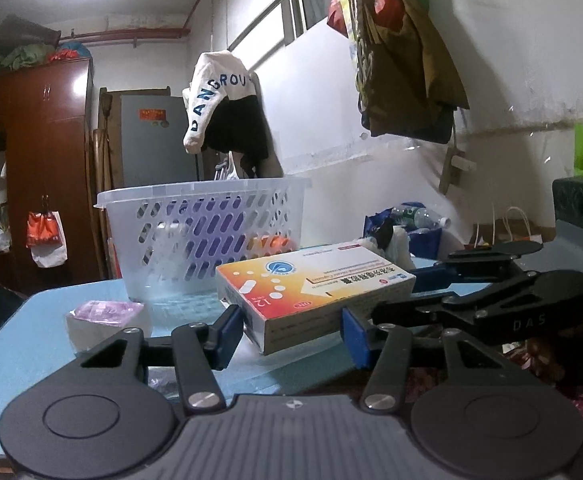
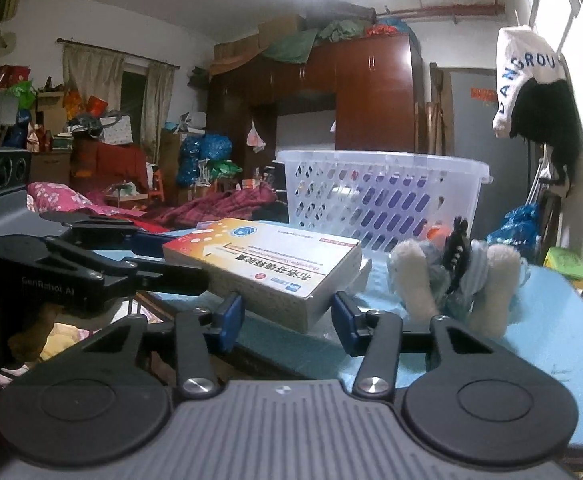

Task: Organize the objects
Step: 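Grip the medicine box with both tools, then lift the medicine box with both tools and lower it into the basket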

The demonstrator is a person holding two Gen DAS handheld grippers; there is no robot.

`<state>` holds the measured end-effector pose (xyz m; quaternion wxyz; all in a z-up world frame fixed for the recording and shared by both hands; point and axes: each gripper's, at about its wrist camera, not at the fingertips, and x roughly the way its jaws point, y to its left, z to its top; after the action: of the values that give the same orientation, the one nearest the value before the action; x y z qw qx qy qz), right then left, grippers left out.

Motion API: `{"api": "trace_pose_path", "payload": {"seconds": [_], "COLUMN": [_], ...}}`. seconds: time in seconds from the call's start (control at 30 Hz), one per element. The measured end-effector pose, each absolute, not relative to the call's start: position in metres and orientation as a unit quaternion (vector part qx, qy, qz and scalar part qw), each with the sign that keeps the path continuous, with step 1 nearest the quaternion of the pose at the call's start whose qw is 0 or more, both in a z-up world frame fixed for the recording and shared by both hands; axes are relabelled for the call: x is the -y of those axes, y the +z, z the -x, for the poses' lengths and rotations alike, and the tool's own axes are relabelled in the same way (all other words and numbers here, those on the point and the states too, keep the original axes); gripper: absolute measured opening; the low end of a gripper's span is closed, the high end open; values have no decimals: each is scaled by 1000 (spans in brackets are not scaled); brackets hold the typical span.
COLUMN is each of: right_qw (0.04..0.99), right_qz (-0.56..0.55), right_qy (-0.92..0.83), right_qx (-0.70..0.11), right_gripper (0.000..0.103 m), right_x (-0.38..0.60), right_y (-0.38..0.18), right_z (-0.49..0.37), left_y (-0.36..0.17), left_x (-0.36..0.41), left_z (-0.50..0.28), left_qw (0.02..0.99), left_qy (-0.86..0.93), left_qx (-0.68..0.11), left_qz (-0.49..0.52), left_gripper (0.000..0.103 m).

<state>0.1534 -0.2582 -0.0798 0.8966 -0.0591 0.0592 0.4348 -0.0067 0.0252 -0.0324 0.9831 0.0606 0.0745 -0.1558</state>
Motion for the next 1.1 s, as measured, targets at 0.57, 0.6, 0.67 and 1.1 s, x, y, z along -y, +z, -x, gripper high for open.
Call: {"api": "trace_pose_path", "payload": {"seconds": [0.57,0.6,0.67,1.1], "right_qw": [902,902,904,900], "right_qz": [73,74,78,50], "right_qy": [424,423,420,403], "right_qx": [-35,-33,-25,-158], "right_gripper": [47,47,46,45], "right_x": [256,255,253,214], "right_y": [-17,-7,14,70], "right_z": [-173,-178,-189,-320], "left_y": [54,65,82,104], "left_x": [-42,-44,-47,-70], "left_z": [-37,-47,-67,-201], "left_qw": [984,984,984,962], "left_qy": [-173,-174,-173,-173], "left_qx": [-31,-33,-39,-200], "left_qz": [-33,-32,-27,65], "left_gripper": [49,49,49,49]}}
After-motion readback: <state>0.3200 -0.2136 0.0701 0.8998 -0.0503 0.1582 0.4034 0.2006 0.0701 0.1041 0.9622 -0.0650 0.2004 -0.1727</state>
